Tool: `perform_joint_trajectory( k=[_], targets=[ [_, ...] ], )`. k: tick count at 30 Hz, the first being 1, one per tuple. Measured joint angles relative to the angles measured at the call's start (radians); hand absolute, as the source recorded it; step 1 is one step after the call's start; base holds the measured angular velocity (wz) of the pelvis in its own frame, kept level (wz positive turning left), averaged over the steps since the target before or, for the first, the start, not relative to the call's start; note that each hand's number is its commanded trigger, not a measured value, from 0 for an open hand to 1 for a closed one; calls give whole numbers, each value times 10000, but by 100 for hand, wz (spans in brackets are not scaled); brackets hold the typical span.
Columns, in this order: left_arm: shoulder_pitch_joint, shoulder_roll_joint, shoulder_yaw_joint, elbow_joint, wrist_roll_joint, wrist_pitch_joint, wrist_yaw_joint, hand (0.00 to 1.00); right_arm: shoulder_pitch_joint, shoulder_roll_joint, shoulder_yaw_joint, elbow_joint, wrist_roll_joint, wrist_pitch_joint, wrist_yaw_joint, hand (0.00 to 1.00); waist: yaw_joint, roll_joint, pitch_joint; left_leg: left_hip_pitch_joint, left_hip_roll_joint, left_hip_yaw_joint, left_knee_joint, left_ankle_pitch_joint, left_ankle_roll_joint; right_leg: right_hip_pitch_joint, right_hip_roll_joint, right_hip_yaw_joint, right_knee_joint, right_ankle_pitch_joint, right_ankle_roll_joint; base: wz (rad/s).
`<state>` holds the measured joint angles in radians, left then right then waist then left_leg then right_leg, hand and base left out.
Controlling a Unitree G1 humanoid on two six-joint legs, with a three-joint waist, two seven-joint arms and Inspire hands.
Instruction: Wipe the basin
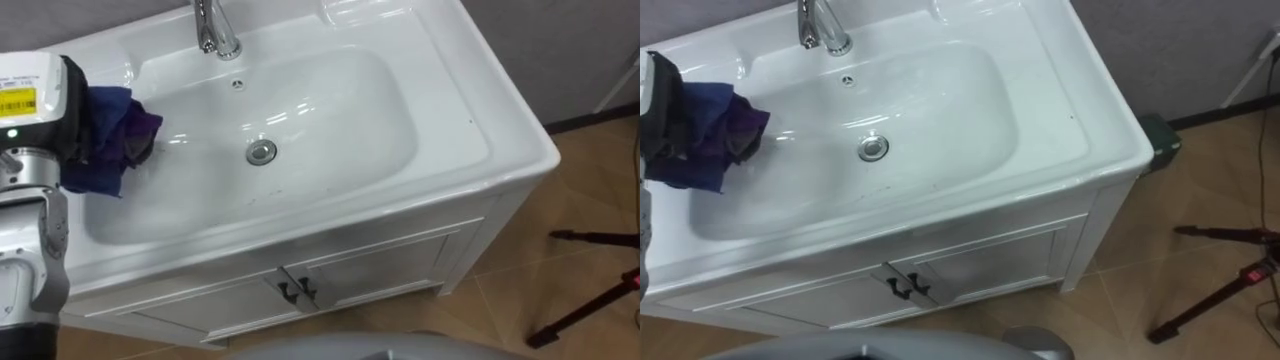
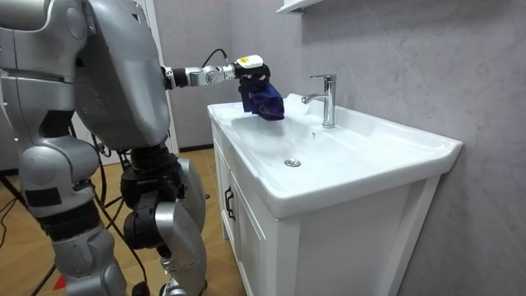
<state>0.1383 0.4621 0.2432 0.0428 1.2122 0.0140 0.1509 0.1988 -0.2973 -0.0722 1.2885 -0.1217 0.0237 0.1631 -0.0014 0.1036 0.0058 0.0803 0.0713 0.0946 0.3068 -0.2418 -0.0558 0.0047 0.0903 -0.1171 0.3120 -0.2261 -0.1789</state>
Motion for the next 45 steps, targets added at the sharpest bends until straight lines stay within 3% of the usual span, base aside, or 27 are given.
perform_joint_trajectory(
  k=[5, 11, 14, 16, 19, 28, 41, 43, 44, 45],
  targets=[
    [1, 189, 303, -120, 0, 33, 675, 100, 180, -27, -7, 2, -6, 125, -9, 0, 133, 173, 50, -48, -107, -436, -25, 6, 7, -24, -29, -85, -26, -53, 56, 11],
    [29, 200, 311, -135, 160, 105, 1074, 100, 191, -80, -7, -14, -18, 206, -78, 0, 350, 151, 41, -81, -133, -631, -88, 8, 8, 30, -76, -249, -65, -42, 33, 5],
    [76, 200, 311, -135, 164, 197, 1074, 100, 199, -78, -4, -18, -6, 212, -62, 0, 406, 107, 39, -5, -137, -652, -186, 9, 7, 109, -71, -266, -142, -42, 34, 4],
    [159, 201, 313, -135, 164, 310, 1074, 100, 222, -73, -4, -21, 6, 213, 7, 0, 450, 50, -30, 24, -140, -654, -170, 9, 7, 181, -69, -268, -204, -42, 37, 0],
    [179, 201, 312, -133, 150, 314, 1074, 100, 219, -70, 6, -60, 78, 214, 35, 0, 529, -29, -51, 29, -140, -654, -163, 8, 7, 201, -76, -303, -206, -42, 36, 0],
    [1039, 193, 312, 277, 164, 459, 1026, 100, 195, -68, 14, -56, 210, 214, -8, 0, 651, -2, -44, 4, -140, -706, -158, 6, 5, 159, -84, -403, -241, -46, 45, 3],
    [1206, 180, 320, 1146, 208, 695, 1212, 100, 282, -103, -17, -209, -17, 227, 174, 0, 860, -60, -77, -7, -146, -705, -227, 9, 6, 131, -101, -485, -232, -56, 58, 2],
    [1246, 180, 320, 1185, 209, 811, 1211, 25, 288, -105, -19, -229, -16, 227, 147, 0, 863, -112, -83, -17, -146, -704, -225, 9, 6, 134, -108, -512, -236, -56, 58, 0],
    [1248, 180, 320, 1185, 209, 834, 1211, 0, 287, -105, -35, -233, -13, 227, 132, 0, 869, -121, -82, -18, -146, -705, -225, 9, 6, 133, -108, -518, -237, -56, 58, 0],
    [1251, 180, 320, 1185, 209, 886, 1211, 0, 286, -103, -118, -235, -10, 227, 110, 0, 878, -140, -84, -18, -146, -705, -225, 8, 6, 134, -109, -521, -239, -56, 58, 0]
  ],
)
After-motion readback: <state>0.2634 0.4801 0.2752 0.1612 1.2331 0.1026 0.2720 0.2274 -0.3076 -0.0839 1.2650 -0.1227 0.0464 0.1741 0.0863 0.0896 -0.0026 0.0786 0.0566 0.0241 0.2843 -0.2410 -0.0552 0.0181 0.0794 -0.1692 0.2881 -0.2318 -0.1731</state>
